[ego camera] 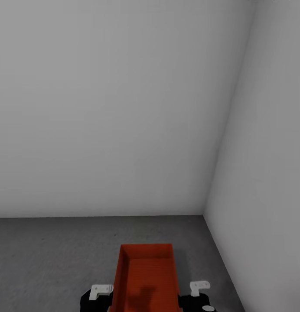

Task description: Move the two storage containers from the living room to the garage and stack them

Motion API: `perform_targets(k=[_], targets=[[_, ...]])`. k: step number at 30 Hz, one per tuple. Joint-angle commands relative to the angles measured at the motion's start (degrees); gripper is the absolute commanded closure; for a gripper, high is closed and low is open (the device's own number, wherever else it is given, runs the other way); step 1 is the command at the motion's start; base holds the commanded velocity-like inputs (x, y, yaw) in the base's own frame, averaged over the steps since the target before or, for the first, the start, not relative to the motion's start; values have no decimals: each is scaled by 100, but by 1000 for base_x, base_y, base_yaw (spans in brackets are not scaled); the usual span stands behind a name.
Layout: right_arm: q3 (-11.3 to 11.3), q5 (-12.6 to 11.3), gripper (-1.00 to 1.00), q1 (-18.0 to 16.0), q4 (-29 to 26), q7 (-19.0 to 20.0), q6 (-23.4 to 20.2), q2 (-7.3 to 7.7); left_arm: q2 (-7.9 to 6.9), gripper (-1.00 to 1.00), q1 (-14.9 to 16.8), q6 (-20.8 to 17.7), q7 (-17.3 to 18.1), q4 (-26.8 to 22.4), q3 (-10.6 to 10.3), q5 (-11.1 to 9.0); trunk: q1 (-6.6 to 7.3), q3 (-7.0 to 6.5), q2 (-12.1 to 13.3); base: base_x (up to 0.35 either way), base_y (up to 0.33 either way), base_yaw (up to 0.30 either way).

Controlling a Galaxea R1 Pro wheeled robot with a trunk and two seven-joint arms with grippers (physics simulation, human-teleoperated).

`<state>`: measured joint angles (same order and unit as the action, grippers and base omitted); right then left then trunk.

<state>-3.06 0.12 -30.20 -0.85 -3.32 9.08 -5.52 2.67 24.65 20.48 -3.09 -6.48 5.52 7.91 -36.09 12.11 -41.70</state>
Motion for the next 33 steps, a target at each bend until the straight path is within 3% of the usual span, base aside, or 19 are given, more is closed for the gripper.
perform_targets(k=[1,15,33], targets=[[-31,3,-100,7,23,-24,15,-2,2,-100,5,17,-18,8,44,61,-1,8,-7,0,0,0],[-28,6,-100,249,271,-40,15,6,-7,-100,-46,-49,-20,206,37,70,-1,8,-7,0,0,0],[-28,6,-100,269,287,-64,15,7,2,-100,-48,-60,-38,219,37,70,-1,8,-7,0,0,0]])
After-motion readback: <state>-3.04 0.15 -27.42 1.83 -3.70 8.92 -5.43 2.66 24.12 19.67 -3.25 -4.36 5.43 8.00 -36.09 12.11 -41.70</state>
